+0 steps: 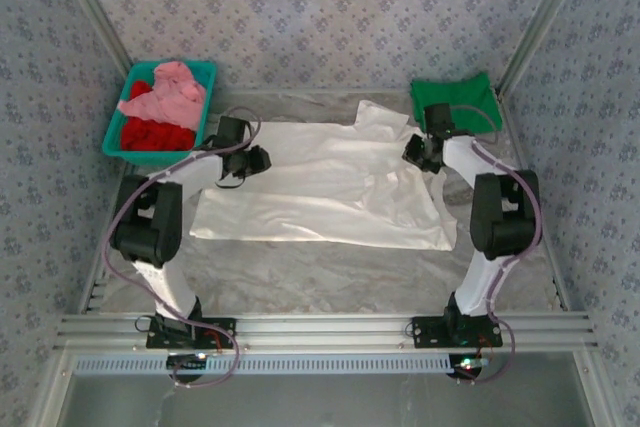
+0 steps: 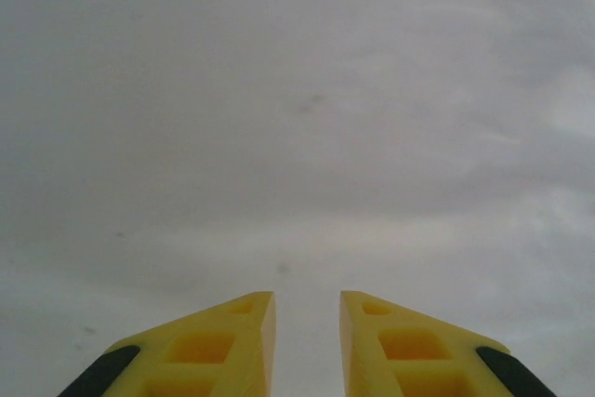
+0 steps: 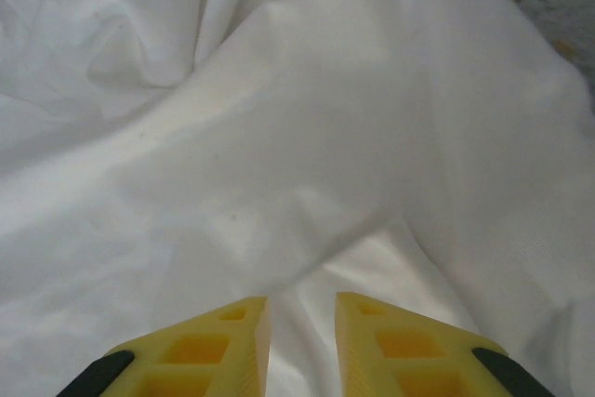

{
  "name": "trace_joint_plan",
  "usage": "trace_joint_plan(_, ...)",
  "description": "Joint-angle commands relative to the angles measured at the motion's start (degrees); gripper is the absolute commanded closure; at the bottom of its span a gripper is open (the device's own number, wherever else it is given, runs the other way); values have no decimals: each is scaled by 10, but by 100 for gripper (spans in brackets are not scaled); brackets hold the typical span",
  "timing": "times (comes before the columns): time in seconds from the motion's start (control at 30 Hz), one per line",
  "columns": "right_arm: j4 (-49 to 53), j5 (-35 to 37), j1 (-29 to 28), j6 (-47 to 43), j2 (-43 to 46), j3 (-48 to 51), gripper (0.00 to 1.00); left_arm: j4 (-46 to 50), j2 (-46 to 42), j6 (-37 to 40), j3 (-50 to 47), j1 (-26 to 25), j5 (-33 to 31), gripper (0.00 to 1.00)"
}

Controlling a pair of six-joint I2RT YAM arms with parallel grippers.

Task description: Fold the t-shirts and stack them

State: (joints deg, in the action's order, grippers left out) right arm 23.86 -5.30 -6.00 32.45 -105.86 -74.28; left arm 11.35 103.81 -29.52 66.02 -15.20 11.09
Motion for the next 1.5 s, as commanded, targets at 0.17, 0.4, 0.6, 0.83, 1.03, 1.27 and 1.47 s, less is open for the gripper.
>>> trace_joint_plan(0.17, 49, -5, -12, -20, -81, -54, 74, -7, 38, 11, -4, 14, -7, 78)
trace_joint_plan(0.4, 20, -21, 8, -3, -81, -14, 74, -33, 27, -20, -71, 13, -6, 81)
trace_joint_plan(0.6, 3, -32, 33, 0, -43, 54, 75, -63, -9, -67, -161, -7, 7, 83)
trace_joint_plan(0.83, -3, -29, 61, -6, 4, 133, 75, -31, -67, -107, -212, -51, -9, 84)
trace_joint_plan(1.03, 7, -23, 69, -20, 19, 139, 75, 7, -108, -98, -192, -52, -37, 83)
trace_joint_plan(1.27, 28, -14, 50, -24, 60, 38, 69, 65, -134, -25, -75, 14, -45, 71)
trace_joint_plan(1.47, -5, -32, 17, -41, 48, -33, 66, 135, -48, 47, 68, 70, -106, 67)
